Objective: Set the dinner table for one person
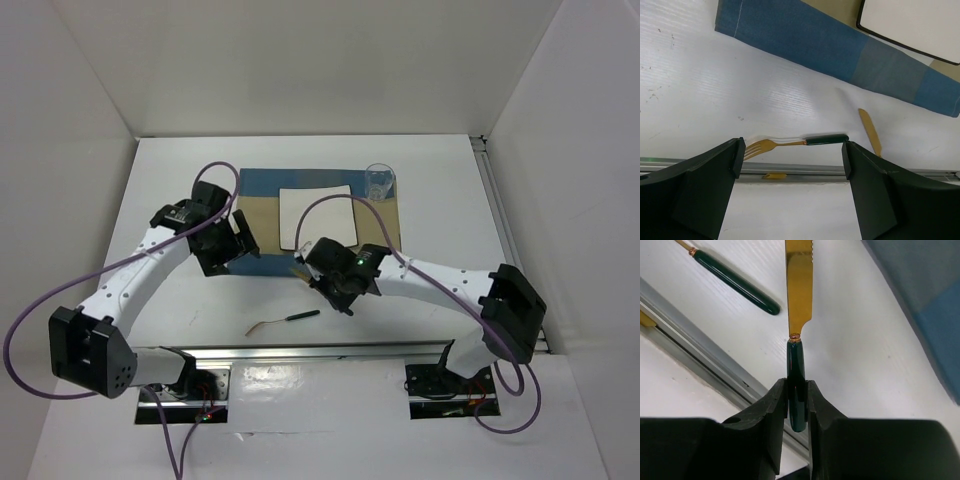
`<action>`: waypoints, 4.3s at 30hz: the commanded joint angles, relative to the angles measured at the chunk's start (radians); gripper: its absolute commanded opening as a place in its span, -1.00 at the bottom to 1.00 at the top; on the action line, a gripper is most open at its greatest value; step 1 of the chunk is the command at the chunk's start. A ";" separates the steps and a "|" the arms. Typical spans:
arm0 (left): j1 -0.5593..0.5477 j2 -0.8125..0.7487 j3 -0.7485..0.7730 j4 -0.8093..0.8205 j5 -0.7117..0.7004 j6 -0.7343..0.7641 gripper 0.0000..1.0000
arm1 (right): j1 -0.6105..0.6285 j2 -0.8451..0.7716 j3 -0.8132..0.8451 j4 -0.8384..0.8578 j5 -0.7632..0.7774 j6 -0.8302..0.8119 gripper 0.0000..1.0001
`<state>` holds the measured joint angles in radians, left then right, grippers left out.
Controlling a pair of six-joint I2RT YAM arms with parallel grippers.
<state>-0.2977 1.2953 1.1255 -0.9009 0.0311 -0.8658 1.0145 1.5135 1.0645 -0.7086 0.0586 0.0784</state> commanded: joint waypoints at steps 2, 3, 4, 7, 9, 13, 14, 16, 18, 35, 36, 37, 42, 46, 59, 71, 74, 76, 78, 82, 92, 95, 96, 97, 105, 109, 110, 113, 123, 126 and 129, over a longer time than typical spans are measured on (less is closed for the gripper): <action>0.005 0.030 0.046 0.011 0.003 0.008 0.95 | -0.042 -0.042 0.077 -0.104 0.054 0.124 -1.00; 0.005 0.044 0.060 0.011 0.003 0.008 0.95 | -0.089 -0.053 0.077 -0.104 0.044 0.167 -1.00; 0.005 0.054 0.060 0.011 0.003 0.019 0.98 | -0.115 -0.053 0.086 -0.104 0.035 0.188 -1.00; 0.005 0.055 0.069 0.039 0.036 0.051 0.98 | -0.223 -0.076 0.086 -0.092 0.026 0.294 -1.00; 0.005 0.033 0.059 0.049 0.046 0.063 0.98 | -0.296 -0.076 0.086 -0.065 0.026 0.363 -1.00; 0.005 0.019 0.039 0.065 0.046 0.073 0.98 | -0.381 -0.052 0.098 -0.032 0.033 0.438 -1.00; 0.005 0.019 0.039 0.065 0.046 0.073 0.98 | -0.401 -0.043 0.098 -0.032 0.043 0.448 -1.00; 0.005 0.019 0.039 0.056 0.046 0.082 0.98 | -0.462 -0.007 0.121 -0.032 0.043 0.464 -1.00; 0.005 0.019 0.039 0.056 0.046 0.082 0.98 | -0.497 0.020 0.121 0.003 0.043 0.465 -1.00; -0.041 -0.014 0.008 0.033 0.095 0.160 0.98 | -0.622 0.280 0.179 0.169 0.081 0.432 -1.00; -0.050 -0.014 0.008 0.033 0.095 0.160 0.98 | -0.622 0.280 0.180 0.169 0.111 0.432 -1.00; -0.070 -0.014 0.008 0.024 0.083 0.160 0.98 | -0.622 0.293 0.190 0.160 0.124 0.432 -1.00; -0.106 -0.014 -0.012 0.013 0.062 0.130 1.00 | -0.622 0.327 0.212 0.149 0.161 0.432 -0.70; -0.139 -0.005 -0.012 0.013 0.052 0.110 1.00 | -0.622 0.336 0.221 0.149 0.161 0.414 -0.27; -0.149 0.035 0.028 -0.007 0.020 0.129 1.00 | -0.622 0.277 0.242 0.112 0.179 0.425 0.22; -0.149 0.090 0.085 -0.061 -0.039 0.099 1.00 | -0.509 0.019 0.302 -0.054 0.149 0.331 0.37; -0.179 0.055 0.048 -0.064 -0.052 -0.028 1.00 | -0.449 -0.016 0.302 -0.069 0.149 0.299 0.37; -0.216 -0.003 -0.002 -0.064 -0.065 -0.125 1.00 | -0.448 -0.051 0.290 -0.069 0.139 0.290 0.39; -0.236 -0.034 -0.048 -0.023 -0.001 -0.252 1.00 | -0.448 -0.062 0.267 -0.060 0.113 0.279 0.39; -0.331 -0.044 -0.104 0.031 0.050 -0.468 1.00 | -0.448 -0.111 0.267 -0.081 0.044 0.290 0.42; -0.462 -0.008 -0.073 -0.124 -0.051 -0.869 0.86 | -0.448 -0.242 0.203 -0.063 -0.075 0.299 0.46; -0.462 -0.017 -0.008 -0.115 -0.155 -0.756 0.86 | -0.448 -0.277 0.175 -0.051 -0.172 0.247 0.46; -0.451 -0.002 0.063 -0.124 -0.218 -0.660 0.86 | -0.448 -0.291 0.166 -0.036 -0.202 0.210 0.50; -0.437 0.015 0.103 -0.144 -0.230 -0.610 0.91 | -0.438 -0.291 0.149 -0.026 -0.239 0.187 0.54; -0.250 0.216 0.604 -0.413 -0.292 -0.170 0.96 | -0.114 -0.178 0.105 0.006 -0.224 0.014 0.54; -0.105 0.210 0.713 -0.449 -0.223 -0.090 0.96 | -0.015 -0.104 0.092 0.047 -0.122 -0.008 0.52; -0.077 0.196 0.714 -0.428 -0.173 -0.079 0.96 | 0.014 -0.104 0.060 0.069 -0.105 -0.008 0.52; 0.032 0.150 0.728 -0.385 -0.058 -0.032 1.00 | 0.053 -0.084 0.014 0.168 -0.043 -0.035 0.43; 0.204 0.092 0.715 -0.326 0.127 0.031 1.00 | 0.081 0.122 0.026 0.337 -0.028 -0.173 0.31; 0.222 0.082 0.677 -0.306 0.138 0.040 1.00 | 0.101 0.178 0.041 0.351 -0.037 -0.232 0.31; 0.249 0.071 0.656 -0.306 0.147 0.051 1.00 | 0.101 0.211 0.041 0.373 -0.051 -0.252 0.29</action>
<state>-0.0761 1.3960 1.7992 -1.2331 0.1371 -0.8577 1.1038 1.7145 1.0714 -0.4095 0.0120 -0.1085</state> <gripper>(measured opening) 1.000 0.651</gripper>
